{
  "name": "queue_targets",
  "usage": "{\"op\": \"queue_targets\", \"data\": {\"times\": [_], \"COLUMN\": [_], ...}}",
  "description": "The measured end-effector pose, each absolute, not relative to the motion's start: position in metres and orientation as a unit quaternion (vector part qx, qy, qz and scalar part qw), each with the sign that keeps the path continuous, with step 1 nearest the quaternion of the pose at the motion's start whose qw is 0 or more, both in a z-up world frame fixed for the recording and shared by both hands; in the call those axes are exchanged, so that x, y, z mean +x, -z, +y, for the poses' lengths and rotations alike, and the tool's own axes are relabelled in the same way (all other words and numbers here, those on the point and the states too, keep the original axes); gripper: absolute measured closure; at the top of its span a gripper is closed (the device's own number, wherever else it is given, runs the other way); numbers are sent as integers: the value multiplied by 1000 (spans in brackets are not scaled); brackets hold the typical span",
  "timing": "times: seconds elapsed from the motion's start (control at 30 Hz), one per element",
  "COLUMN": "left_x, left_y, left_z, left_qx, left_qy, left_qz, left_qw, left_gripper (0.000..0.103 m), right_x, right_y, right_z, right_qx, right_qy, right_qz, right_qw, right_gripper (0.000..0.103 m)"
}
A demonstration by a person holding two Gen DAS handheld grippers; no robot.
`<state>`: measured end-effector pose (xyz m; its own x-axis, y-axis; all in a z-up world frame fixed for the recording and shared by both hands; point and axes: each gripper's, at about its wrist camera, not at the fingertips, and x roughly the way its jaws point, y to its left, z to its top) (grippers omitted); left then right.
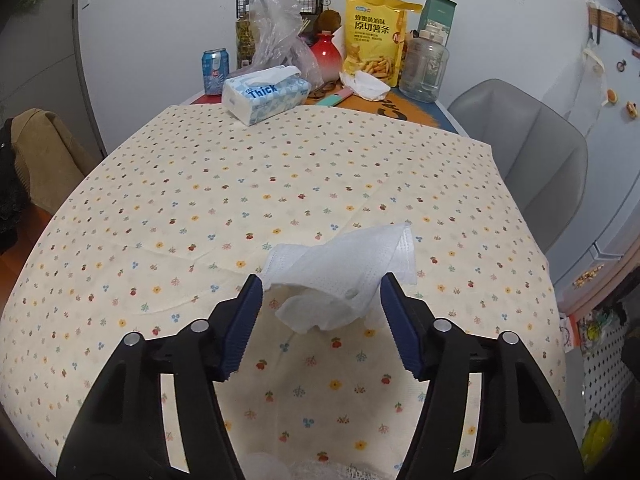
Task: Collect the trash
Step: 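Lower the left tool onto the white tissue and close on it, then grasp the white paper sheet with the right tool while the left tool holds the tissue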
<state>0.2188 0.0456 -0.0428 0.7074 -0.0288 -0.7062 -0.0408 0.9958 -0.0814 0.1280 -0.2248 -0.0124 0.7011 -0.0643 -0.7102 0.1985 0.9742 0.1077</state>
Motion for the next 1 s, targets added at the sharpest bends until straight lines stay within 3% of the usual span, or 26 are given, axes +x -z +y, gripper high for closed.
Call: {"op": "queue_targets", "data": {"times": [0.03,0.1,0.23,0.3,0.33,0.77,1.0], "left_x": [219,223,229,231,231,209,198], "left_y": [42,43,45,46,46,12,18], "left_z": [44,42,41,42,43,72,91], "left_qx": [-42,-37,-41,-46,-50,-78,-86], "left_qy": [-2,-1,4,7,7,-6,-2], "left_qz": [380,381,385,388,387,342,365], "left_qw": [924,924,922,921,921,936,927], "left_gripper": [47,62,74,95,100,101,101], "right_x": [129,130,132,132,132,138,138], "right_y": [13,15,15,16,16,12,11], "right_z": [-225,-226,-227,-227,-228,-206,-181], "right_qx": [89,88,86,85,85,76,64], "right_qy": [73,75,78,80,81,54,24], "right_qz": [381,383,384,384,385,383,383], "right_qw": [917,917,916,916,916,919,921], "right_gripper": [8,8,8,8,8,8,8]}}
